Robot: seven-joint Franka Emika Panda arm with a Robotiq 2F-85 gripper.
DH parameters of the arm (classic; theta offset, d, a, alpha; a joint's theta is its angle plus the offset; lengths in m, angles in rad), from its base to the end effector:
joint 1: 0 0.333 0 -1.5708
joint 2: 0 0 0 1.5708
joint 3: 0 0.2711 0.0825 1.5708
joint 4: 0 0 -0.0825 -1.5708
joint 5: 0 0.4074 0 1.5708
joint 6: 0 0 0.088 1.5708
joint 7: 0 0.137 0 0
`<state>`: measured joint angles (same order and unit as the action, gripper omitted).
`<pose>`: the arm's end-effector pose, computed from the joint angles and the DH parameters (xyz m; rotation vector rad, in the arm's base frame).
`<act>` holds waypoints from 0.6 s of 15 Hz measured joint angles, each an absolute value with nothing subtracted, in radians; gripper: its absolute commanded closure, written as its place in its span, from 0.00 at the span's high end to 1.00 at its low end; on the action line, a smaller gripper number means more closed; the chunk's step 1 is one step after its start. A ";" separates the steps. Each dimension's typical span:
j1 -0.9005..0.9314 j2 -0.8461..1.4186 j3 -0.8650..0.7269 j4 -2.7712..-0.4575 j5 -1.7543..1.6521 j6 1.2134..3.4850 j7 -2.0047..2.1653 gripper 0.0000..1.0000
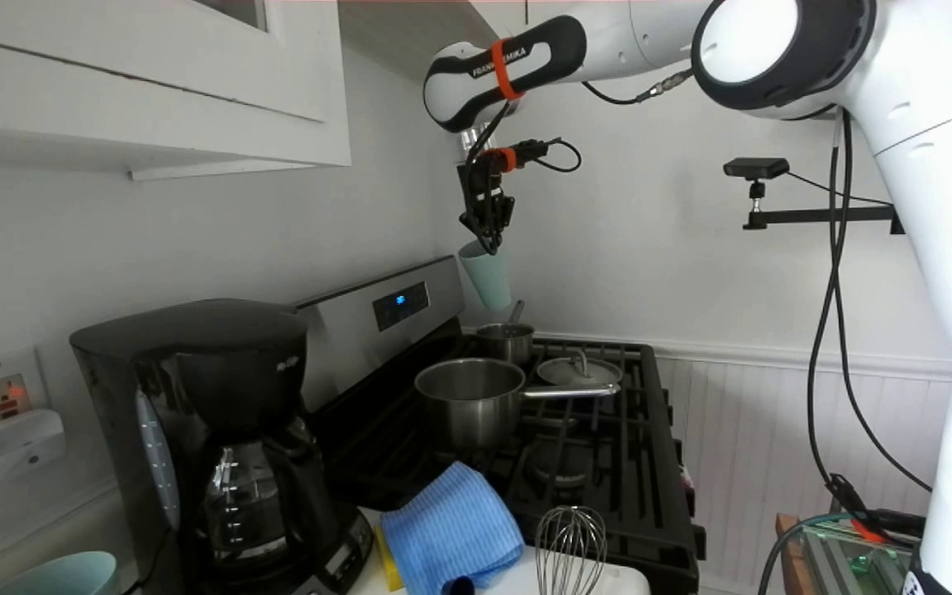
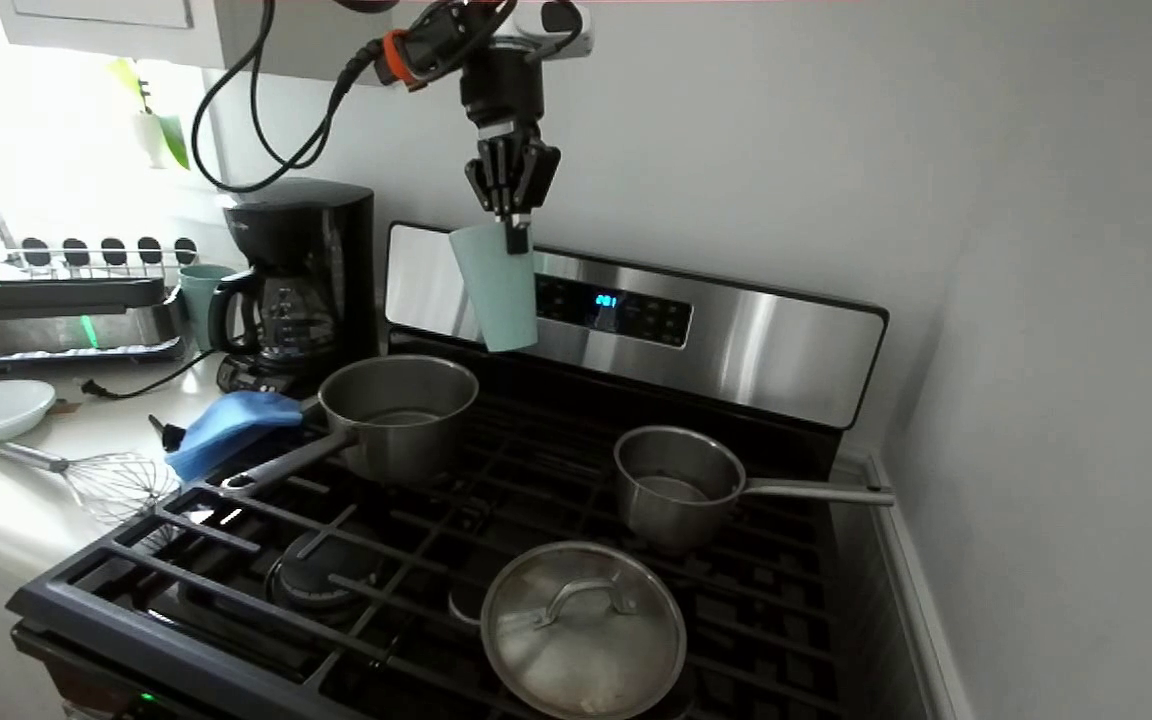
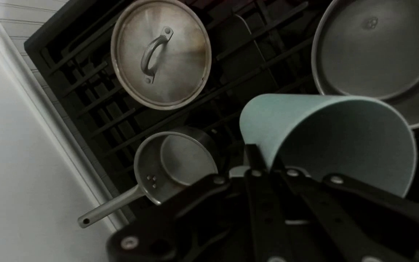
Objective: Put the blue cloth on the counter, pick up the cup on the left and pour the contents into the two pots on the stove
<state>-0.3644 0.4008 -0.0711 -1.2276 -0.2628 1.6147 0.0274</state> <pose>0.6049 -0.3110 0.4772 2.7879 -0.6295 -0.1017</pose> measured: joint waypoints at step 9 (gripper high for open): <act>-0.350 0.388 -0.062 -1.265 -0.267 1.626 0.012 0.01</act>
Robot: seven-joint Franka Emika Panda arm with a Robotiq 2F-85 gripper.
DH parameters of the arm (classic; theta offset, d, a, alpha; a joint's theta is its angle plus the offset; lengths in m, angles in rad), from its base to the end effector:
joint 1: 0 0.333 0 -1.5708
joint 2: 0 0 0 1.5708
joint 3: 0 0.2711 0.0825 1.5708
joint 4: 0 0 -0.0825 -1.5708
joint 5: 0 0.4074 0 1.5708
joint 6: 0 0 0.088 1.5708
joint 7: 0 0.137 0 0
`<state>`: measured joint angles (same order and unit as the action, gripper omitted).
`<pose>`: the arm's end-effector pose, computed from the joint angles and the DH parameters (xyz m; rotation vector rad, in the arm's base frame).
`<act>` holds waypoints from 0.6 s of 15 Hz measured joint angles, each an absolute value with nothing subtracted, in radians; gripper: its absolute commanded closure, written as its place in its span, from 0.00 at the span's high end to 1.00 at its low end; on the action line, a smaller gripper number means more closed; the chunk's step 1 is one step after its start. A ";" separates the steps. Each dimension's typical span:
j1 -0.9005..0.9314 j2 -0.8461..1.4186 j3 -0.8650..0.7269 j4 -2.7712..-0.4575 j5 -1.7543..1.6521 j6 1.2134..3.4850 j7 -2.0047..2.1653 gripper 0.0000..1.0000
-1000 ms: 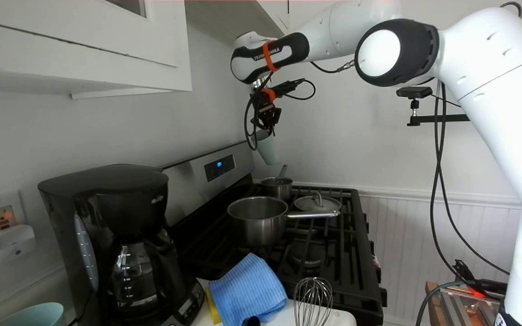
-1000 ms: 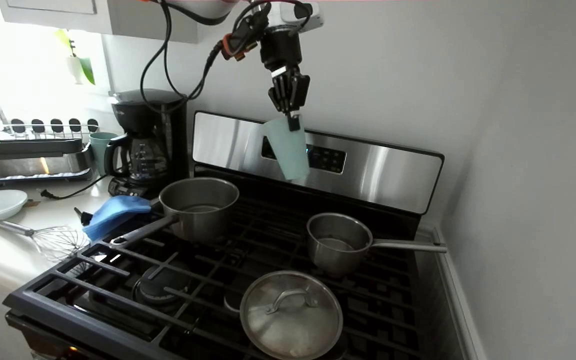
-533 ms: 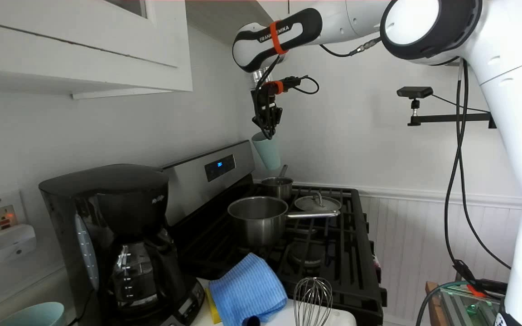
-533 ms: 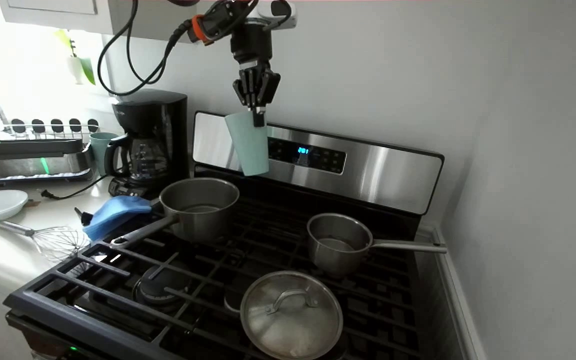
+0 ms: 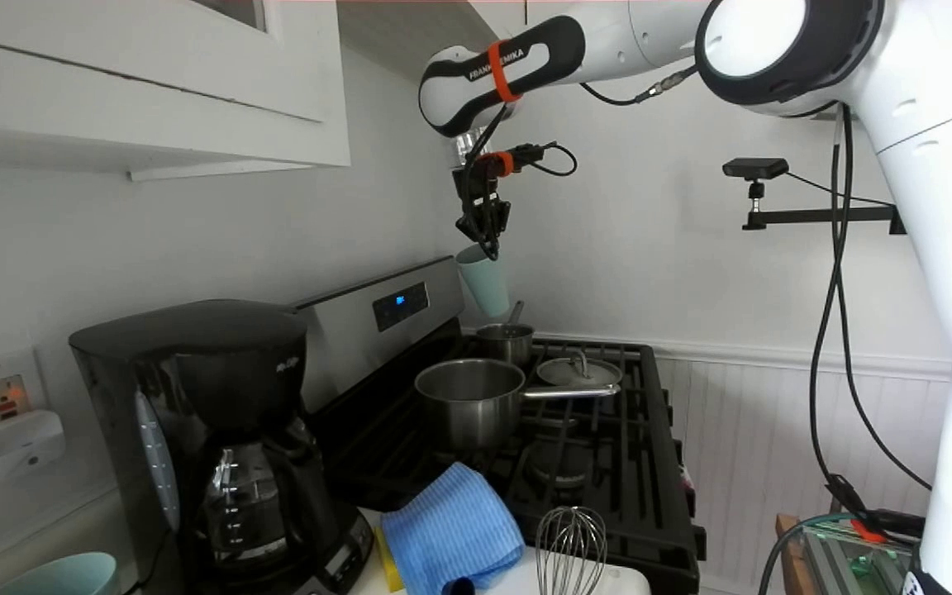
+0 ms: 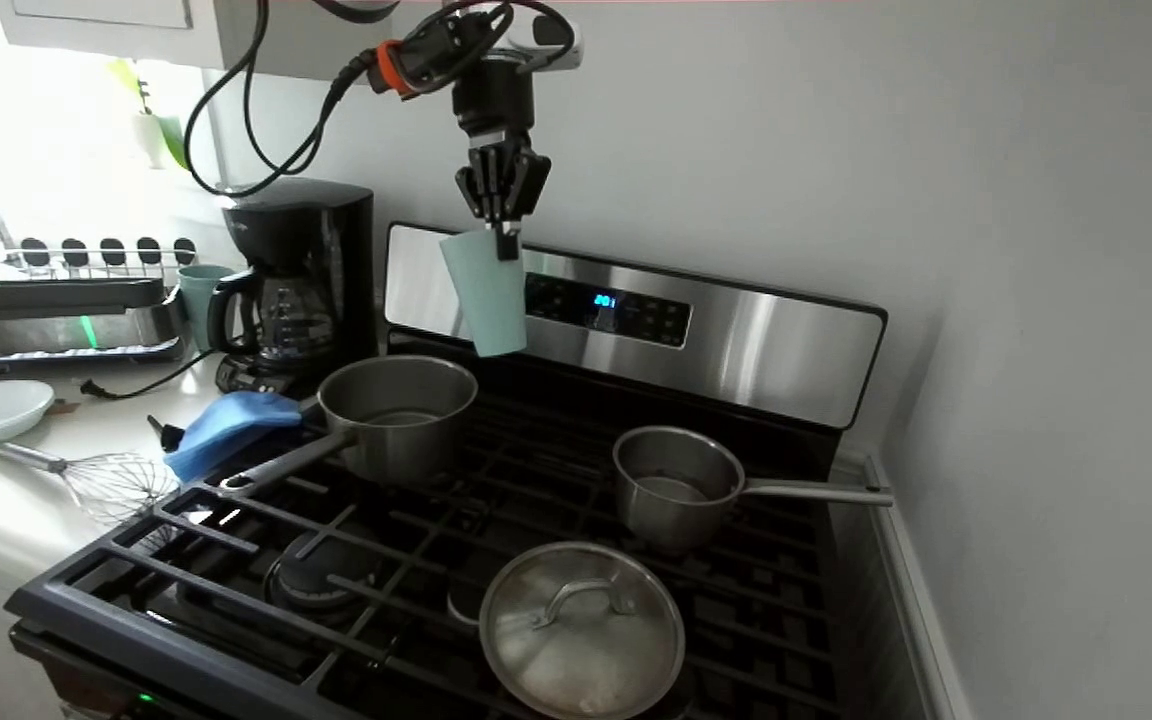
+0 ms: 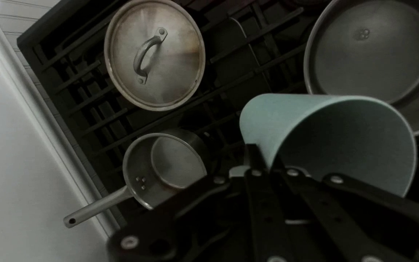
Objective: Put the blue cloth on the counter, pick up the cup on the left and pour the contents into the two pots on the stove
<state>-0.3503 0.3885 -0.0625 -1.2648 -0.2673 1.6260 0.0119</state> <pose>0.6083 -0.2975 0.4679 2.8022 -0.5709 -0.1200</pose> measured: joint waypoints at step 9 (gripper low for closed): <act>-0.284 0.042 -0.032 -1.638 -0.164 1.644 -0.259 0.01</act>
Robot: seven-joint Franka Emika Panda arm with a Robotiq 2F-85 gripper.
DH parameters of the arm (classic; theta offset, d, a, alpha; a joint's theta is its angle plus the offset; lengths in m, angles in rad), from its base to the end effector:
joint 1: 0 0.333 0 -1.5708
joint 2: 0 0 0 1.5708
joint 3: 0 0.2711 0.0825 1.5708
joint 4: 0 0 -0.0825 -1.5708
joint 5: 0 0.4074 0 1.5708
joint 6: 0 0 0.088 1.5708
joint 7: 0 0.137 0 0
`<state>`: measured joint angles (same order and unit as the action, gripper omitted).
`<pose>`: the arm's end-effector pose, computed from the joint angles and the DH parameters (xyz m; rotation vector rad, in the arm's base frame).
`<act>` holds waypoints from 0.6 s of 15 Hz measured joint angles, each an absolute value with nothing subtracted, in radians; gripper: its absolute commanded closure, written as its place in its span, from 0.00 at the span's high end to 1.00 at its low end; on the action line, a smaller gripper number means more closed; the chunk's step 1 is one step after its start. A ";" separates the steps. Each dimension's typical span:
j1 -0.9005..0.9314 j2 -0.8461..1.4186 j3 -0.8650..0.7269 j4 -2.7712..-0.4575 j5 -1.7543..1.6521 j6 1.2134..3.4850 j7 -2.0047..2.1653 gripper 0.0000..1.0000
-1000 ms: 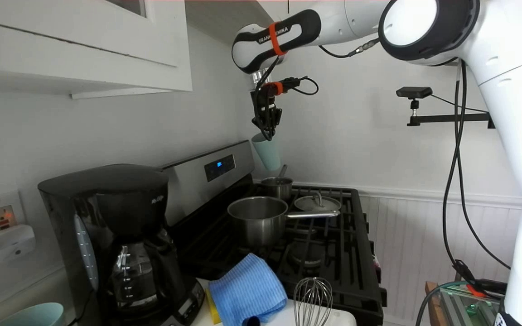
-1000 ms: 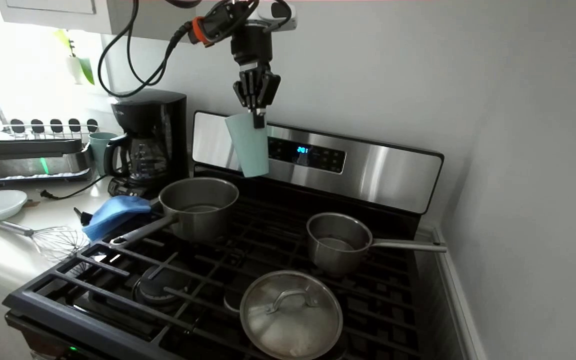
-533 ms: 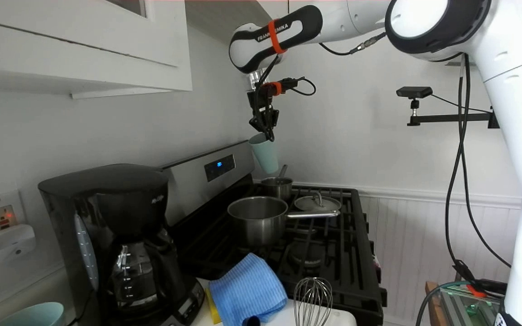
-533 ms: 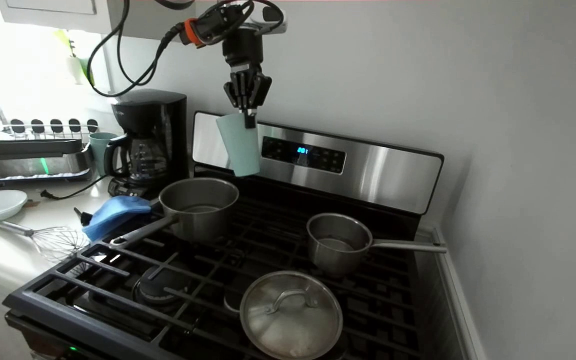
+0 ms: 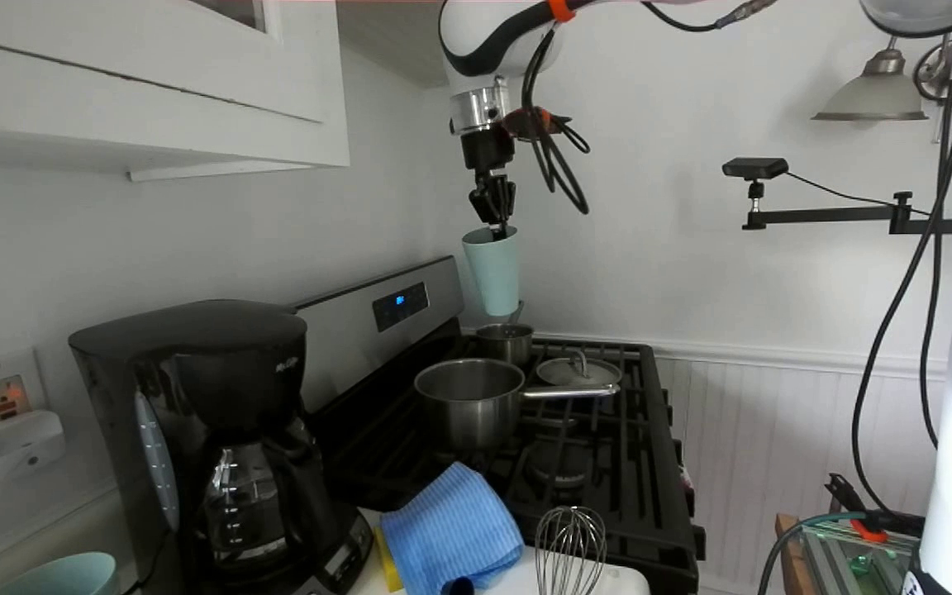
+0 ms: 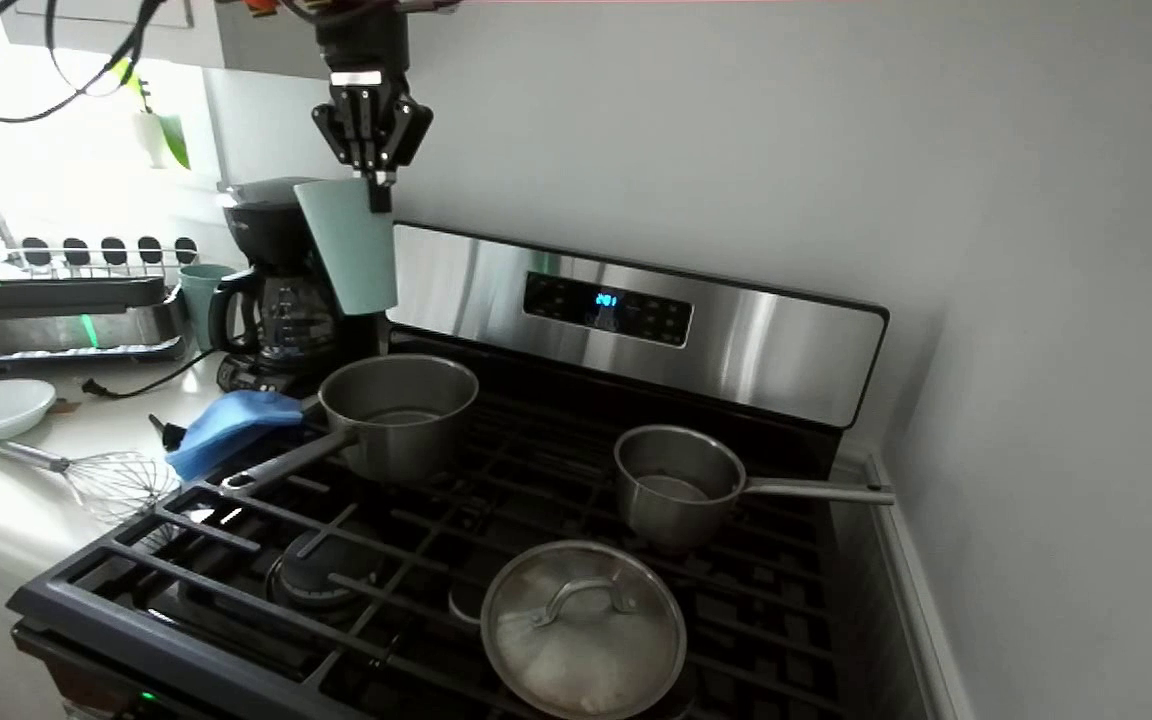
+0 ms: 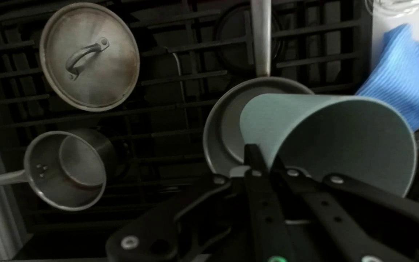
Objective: Put the blue cloth on the counter, pick up the cup on the left and pour the contents into the two pots on the stove
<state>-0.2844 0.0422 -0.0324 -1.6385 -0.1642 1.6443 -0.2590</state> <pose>0.5550 -0.2041 0.4994 2.9907 -0.0639 -0.1224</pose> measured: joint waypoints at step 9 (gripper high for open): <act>-0.192 -0.110 -0.083 -1.893 -0.108 1.724 -0.399 0.01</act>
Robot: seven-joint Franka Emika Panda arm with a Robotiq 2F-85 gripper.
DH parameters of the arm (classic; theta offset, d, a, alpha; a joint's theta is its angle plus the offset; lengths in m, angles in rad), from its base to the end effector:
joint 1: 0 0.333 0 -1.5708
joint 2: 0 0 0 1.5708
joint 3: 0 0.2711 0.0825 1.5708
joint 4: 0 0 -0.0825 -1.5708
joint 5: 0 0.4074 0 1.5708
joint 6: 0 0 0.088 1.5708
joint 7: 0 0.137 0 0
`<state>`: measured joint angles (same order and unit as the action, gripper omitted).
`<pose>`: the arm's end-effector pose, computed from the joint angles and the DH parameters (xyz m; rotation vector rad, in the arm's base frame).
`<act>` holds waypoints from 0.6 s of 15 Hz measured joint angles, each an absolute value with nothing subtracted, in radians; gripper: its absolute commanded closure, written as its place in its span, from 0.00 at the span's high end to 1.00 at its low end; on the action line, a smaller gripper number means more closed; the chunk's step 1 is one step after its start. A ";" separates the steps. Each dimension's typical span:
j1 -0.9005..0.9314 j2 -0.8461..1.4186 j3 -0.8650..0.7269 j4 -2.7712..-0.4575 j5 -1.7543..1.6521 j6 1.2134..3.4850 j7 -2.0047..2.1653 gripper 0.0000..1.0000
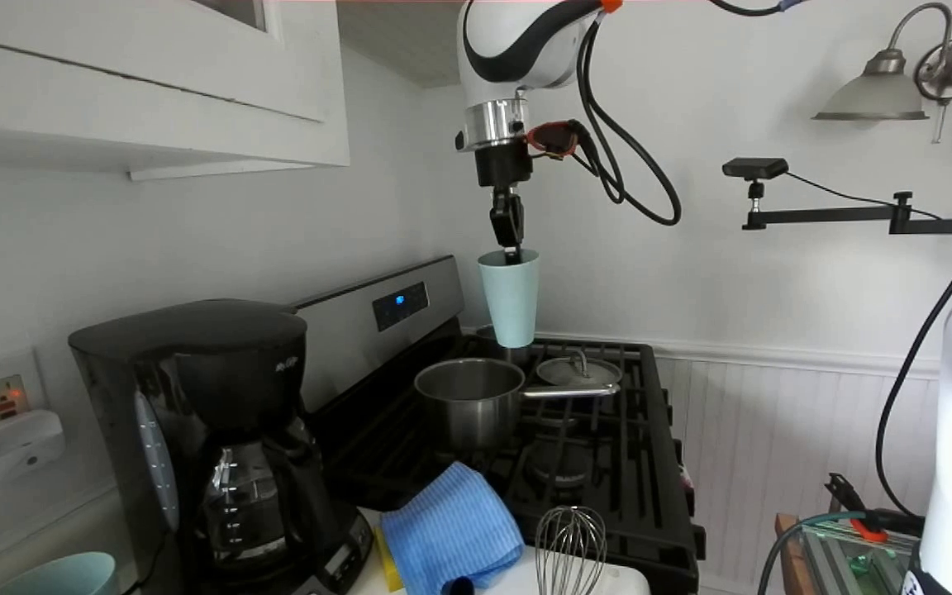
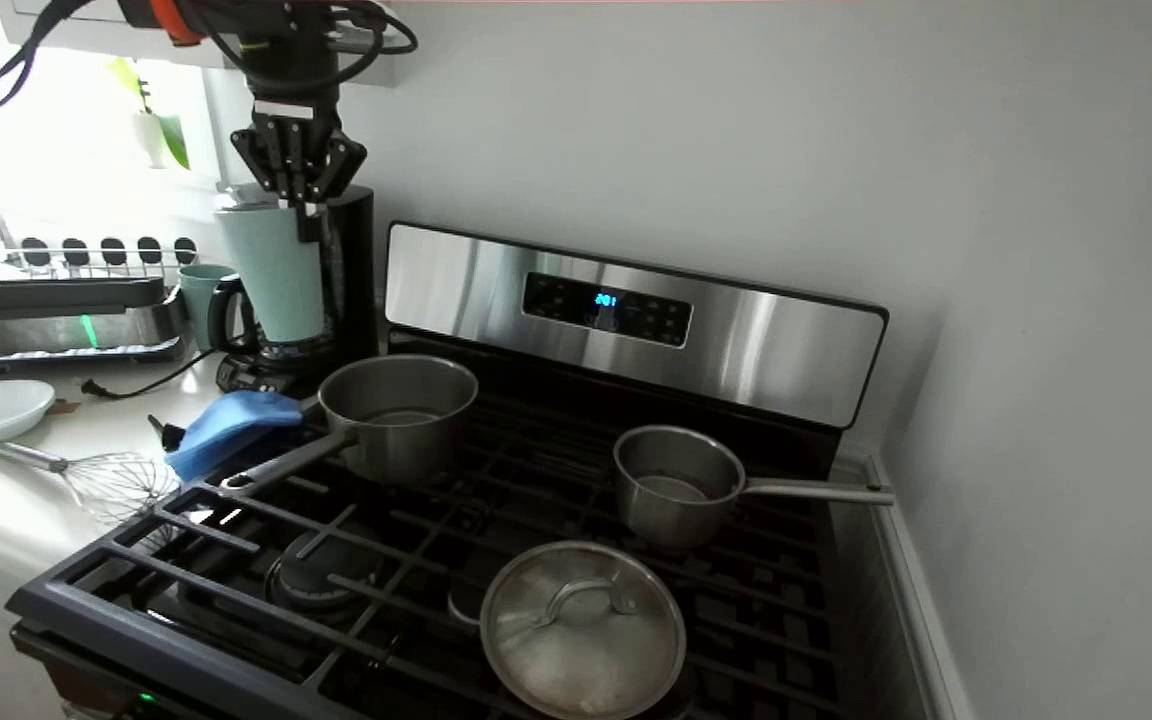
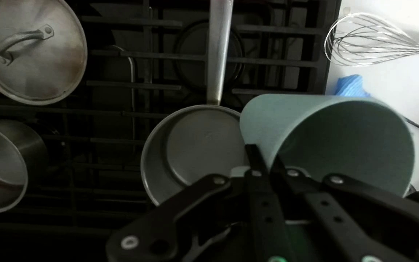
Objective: Put the blue cloth on the counter, pick up the cup on the left and pour the contents into the two pots on the stove
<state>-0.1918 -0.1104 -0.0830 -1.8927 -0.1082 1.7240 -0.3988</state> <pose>0.5235 -0.1622 0.4651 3.0582 0.2212 -0.1341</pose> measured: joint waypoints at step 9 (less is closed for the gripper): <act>-0.069 -0.140 -0.052 -2.032 -0.107 1.759 -0.415 0.01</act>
<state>-0.0686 -0.1399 -0.0524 -2.0321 -0.1073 1.7590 -0.4153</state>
